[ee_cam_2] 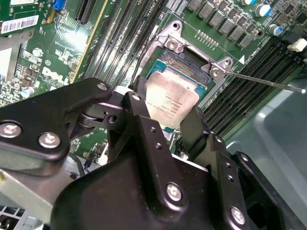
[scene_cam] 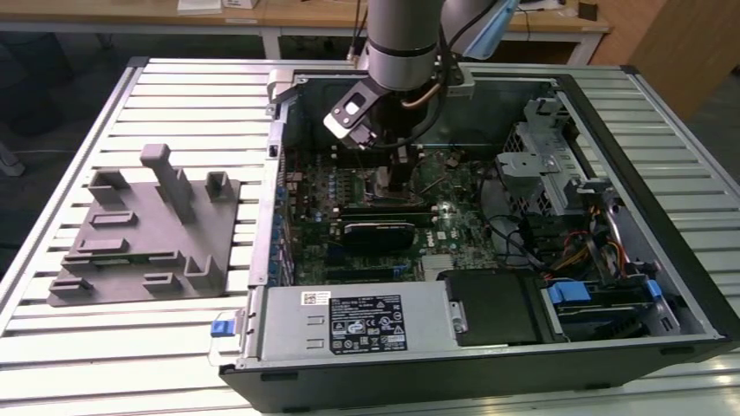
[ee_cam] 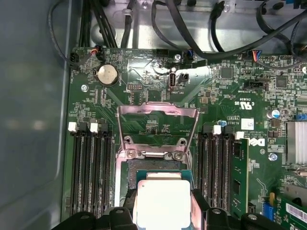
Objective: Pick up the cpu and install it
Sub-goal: 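Place the cpu into insertion slot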
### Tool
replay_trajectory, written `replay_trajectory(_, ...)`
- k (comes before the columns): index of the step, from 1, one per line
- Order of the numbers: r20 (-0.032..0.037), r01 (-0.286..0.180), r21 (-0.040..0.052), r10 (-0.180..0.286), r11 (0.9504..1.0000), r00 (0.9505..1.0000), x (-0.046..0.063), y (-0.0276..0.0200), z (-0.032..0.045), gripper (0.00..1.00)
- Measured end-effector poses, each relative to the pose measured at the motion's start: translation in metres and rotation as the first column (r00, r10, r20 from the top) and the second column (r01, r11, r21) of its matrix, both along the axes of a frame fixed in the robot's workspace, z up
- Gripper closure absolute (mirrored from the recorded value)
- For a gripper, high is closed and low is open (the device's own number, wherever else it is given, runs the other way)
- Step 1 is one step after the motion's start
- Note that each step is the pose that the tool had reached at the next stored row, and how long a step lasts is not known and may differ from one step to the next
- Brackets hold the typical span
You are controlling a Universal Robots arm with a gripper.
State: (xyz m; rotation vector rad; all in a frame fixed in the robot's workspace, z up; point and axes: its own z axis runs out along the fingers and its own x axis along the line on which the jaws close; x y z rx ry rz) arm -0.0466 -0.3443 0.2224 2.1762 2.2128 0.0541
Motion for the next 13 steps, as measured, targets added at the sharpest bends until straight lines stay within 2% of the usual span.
replay_trajectory(13,0.0001,0.001,0.0004,-0.001,1.0,1.0,0.0,0.0014,-0.0129,0.47)
